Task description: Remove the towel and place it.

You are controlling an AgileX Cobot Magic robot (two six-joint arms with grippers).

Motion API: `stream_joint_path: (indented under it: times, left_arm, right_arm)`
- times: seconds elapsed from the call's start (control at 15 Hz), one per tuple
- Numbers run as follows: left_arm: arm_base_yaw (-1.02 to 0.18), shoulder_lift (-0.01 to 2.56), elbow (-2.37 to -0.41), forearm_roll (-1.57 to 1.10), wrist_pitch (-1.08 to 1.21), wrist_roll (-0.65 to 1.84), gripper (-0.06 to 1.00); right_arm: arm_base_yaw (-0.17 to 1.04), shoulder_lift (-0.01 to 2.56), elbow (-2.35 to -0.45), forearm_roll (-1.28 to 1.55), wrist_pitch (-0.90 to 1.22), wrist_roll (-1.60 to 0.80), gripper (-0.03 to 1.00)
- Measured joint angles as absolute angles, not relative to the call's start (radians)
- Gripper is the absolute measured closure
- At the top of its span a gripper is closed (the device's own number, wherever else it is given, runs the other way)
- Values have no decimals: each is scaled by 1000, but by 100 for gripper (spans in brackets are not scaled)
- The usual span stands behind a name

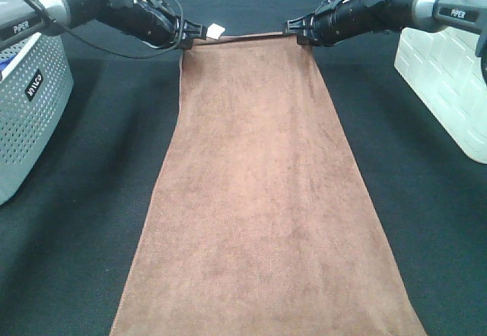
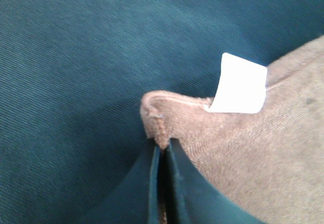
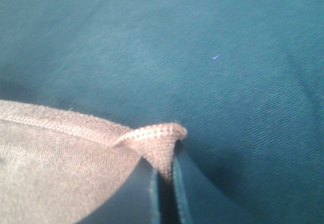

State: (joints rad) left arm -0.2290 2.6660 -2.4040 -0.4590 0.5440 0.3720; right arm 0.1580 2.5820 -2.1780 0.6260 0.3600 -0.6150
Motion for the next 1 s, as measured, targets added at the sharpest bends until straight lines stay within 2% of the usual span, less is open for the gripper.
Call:
stream_joint_path:
  times: [0.73, 0.87, 1.0]
  left_arm:
    - [-263, 2754, -2406, -488, 345, 454, 94]
    - [-264, 2765, -2406, -488, 332, 454, 94]
    - [-264, 2768, -2406, -483, 326, 454, 94]
  right_arm:
    - [164, 2670, -2197, 638, 225, -616, 95]
    - [164, 2687, -2228, 652, 219, -616, 88]
    - [164, 2702, -2246, 659, 212, -616, 73]
